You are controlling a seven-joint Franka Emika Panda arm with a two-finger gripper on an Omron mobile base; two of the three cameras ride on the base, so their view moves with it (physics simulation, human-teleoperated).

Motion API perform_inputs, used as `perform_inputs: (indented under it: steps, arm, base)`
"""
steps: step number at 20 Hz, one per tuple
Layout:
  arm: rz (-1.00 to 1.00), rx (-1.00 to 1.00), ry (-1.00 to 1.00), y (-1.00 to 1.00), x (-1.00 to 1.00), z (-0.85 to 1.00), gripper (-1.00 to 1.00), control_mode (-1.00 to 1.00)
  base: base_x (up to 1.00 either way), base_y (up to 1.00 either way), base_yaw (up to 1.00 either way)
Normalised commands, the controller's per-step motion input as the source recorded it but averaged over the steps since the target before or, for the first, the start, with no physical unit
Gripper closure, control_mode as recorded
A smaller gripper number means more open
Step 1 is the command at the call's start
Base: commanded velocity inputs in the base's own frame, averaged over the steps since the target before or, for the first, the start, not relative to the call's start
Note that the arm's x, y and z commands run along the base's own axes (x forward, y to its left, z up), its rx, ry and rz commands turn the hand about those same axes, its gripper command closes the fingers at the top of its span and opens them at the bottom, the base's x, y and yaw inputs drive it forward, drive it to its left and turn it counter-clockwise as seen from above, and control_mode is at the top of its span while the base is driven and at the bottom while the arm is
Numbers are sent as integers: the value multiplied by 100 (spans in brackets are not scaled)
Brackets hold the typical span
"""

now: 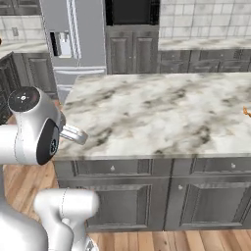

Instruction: Organize the utensils by type. Pick up the wooden spoons from the counter and place them in the open cabinet. Then pick up the metallic utensils from the counter and place them in the open drawer.

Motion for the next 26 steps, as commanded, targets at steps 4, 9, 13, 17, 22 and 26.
perform_inputs:
  steps: [4,9,13,17,22,26]
  arm:
    - [0,0,0,0,0,0,-100,100]
    - [0,0,0,0,0,0,-100,100]
    - [0,0,0,0,0,0,-100,100]
    - [0,0,0,0,0,0,-100,100]
    - [0,0,0,0,0,0,-100,100]
    - [0,0,0,0,0,0,-100,100]
  base:
    - [66,-80,-5]
    - [61,-78,-4]
    - [58,-74,-3]
    - [64,-69,-2]
    - [57,-77,0]
    - [52,-67,-1]
